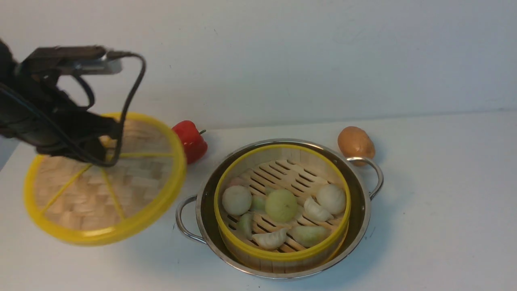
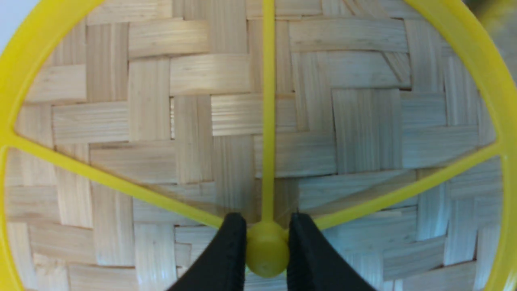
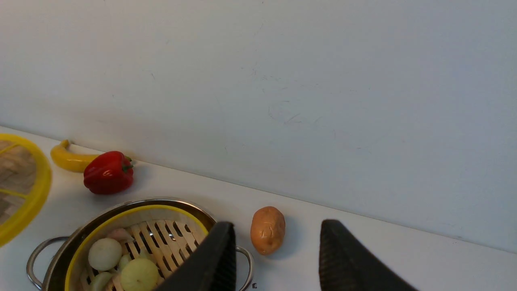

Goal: Place the steamer in the pot on the white table, and put the lid on the steamer.
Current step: 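Place the yellow bamboo steamer lid onto the steamer in the pot with the left gripper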

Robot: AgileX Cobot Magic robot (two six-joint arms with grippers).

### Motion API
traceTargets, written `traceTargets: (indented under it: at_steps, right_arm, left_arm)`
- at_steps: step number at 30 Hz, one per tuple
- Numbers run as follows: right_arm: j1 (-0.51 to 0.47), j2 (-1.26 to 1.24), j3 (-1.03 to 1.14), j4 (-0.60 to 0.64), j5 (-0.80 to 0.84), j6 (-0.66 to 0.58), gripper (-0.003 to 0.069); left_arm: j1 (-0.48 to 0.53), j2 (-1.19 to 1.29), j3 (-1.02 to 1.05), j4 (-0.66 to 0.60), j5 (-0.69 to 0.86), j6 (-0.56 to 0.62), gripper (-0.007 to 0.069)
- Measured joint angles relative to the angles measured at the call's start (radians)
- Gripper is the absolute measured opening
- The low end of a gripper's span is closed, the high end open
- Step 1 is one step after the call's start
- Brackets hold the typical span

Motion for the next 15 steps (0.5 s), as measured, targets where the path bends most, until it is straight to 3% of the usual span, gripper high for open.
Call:
traceTargets:
  at_steps: [6,11,15]
  right_arm:
    - [0.0,0.0,0.0,0.001,0.0,0.0,0.0303]
    - [0.0,0.0,0.0,0.001,0.0,0.0,0.0303]
    - [0.0,0.0,0.0,0.001,0.0,0.0,0.0303]
  left_arm:
    - [-0.225,0.118,-0.111,-0.05,-0.032,0.002,0.0118]
    - [-0.389,0.251,-0.218,0.039,-0.051,-0.061,0.0118]
    - [-0.451,0.324,-0.289,0.106,-0.047,-0.094,0.0118]
